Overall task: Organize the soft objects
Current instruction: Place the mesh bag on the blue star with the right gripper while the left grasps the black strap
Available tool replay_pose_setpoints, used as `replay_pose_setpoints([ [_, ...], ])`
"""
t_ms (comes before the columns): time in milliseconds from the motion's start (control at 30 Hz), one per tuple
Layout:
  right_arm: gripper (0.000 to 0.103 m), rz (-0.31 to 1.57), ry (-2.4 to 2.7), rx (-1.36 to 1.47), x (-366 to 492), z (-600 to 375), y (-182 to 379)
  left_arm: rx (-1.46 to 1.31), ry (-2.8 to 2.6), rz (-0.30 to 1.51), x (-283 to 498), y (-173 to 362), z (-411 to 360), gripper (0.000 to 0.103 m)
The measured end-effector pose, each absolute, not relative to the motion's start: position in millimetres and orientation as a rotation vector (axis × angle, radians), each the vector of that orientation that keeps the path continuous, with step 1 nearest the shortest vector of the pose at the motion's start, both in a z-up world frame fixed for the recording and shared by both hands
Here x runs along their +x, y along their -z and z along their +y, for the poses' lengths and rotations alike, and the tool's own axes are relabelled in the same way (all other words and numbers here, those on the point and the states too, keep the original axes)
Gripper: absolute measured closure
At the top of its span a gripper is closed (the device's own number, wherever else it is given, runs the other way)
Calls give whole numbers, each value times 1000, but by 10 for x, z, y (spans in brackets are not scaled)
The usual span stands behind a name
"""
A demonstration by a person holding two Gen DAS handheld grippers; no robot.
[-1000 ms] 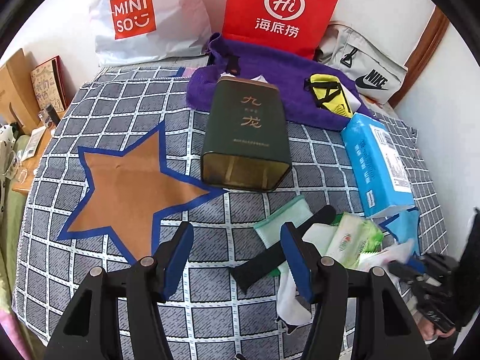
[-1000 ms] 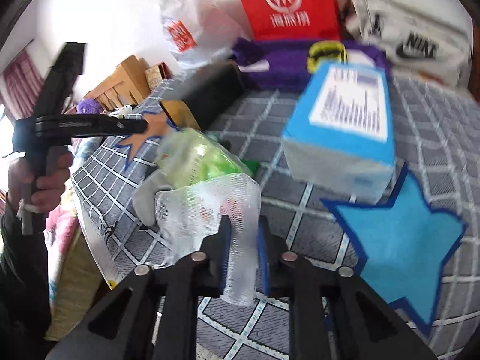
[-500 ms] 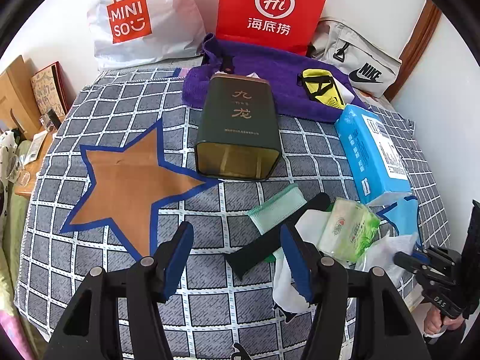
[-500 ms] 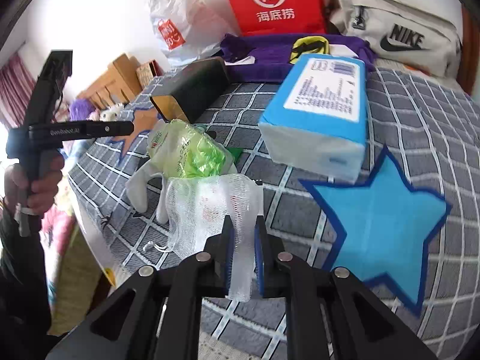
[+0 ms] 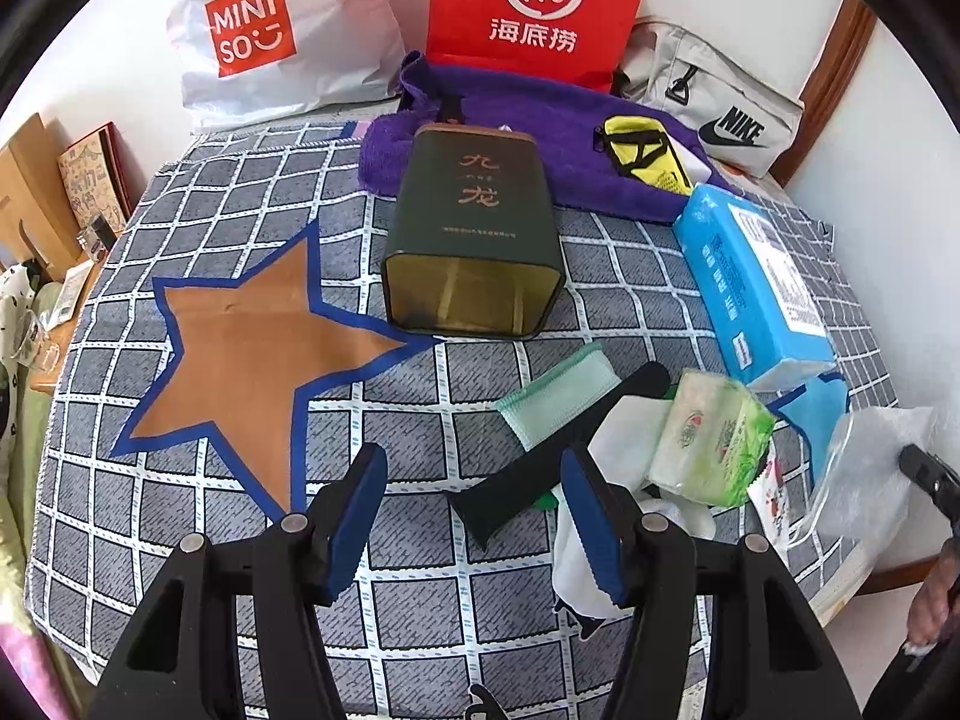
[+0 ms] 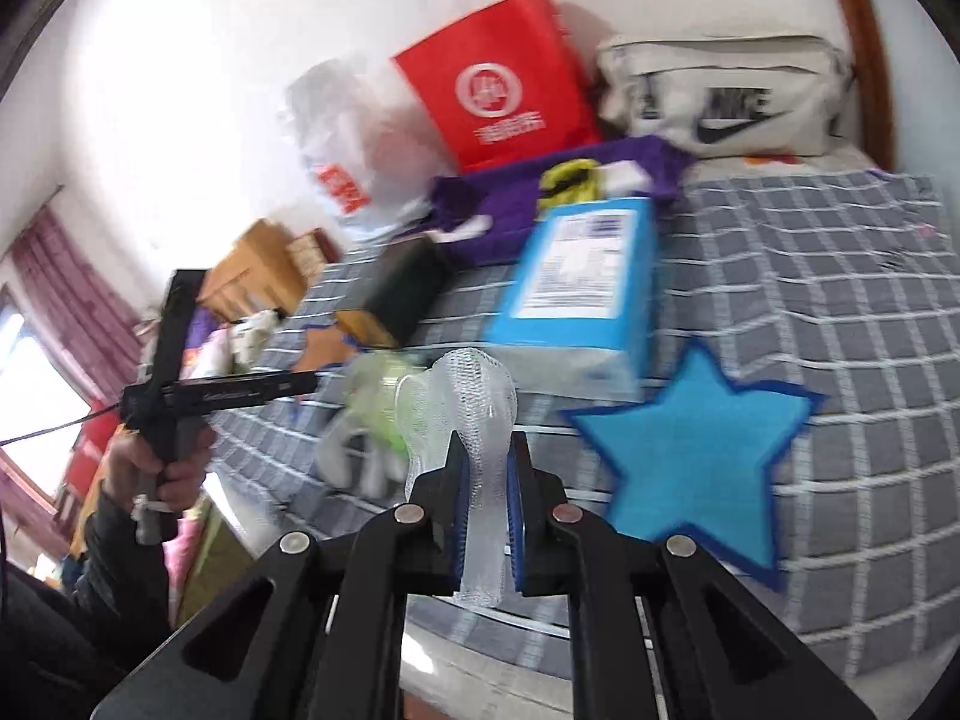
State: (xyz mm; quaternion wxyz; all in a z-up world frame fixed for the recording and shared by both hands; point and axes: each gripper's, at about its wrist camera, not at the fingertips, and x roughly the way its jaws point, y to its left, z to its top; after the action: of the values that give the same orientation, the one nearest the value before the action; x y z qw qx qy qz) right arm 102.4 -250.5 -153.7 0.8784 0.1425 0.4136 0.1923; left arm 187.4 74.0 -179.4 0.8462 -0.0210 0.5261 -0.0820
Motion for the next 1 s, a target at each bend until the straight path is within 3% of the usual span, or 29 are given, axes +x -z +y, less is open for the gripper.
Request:
replay_pose_setpoints([
  [333, 91, 992, -217, 366, 1165, -2998, 2025, 104, 271, 1135, 1874, 2068, 711, 45],
  [567, 86, 1042, -202, 313, 1273, -2894, 2216, 178, 400, 1102, 1902, 2149, 450, 46],
  [633, 80, 1046, -211, 303, 1285, -2867, 2212, 184, 418, 1106, 1950, 2162, 359, 48],
  [700, 60, 1042, -225, 306, 1297, -2842, 2196, 208, 436, 1097, 1964, 2177, 279, 64],
  [767, 46, 1037, -233, 301, 1306, -2803, 2186, 215, 440, 1090, 1947, 2171, 239, 78],
  [1000, 26, 1053, -218, 232, 1314, -2651, 2176, 115, 367, 1110, 1837, 2114, 574, 82],
])
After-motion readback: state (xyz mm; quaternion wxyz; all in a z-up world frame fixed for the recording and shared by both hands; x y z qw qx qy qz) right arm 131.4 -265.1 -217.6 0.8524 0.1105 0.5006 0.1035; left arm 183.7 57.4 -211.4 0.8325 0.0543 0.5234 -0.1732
